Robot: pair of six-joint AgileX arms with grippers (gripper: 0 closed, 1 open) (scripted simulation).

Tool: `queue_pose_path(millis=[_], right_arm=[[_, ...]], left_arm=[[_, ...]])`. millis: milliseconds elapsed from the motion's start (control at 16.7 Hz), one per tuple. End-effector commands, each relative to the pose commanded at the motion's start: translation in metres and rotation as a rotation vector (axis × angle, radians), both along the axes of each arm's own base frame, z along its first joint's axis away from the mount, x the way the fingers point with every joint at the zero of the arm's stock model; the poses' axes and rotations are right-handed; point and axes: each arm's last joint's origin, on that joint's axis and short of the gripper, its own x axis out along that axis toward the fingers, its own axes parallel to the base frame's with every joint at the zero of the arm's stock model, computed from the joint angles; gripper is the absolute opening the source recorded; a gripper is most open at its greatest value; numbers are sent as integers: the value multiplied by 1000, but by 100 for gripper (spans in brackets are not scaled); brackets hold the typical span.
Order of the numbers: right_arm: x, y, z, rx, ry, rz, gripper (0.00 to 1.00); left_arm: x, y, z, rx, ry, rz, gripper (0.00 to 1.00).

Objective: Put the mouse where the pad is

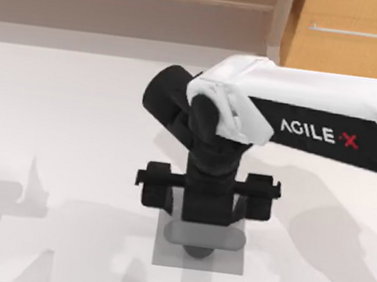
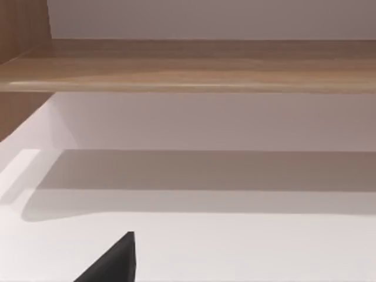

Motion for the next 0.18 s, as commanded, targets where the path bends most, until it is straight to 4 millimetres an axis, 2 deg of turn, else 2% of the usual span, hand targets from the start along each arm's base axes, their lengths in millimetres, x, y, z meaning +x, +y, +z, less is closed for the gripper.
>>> queue_pose_path(millis=[180], right_arm=[[0, 0, 0, 0, 0, 0, 100]], left_arm=[[0, 0, 0, 0, 0, 0, 100]])
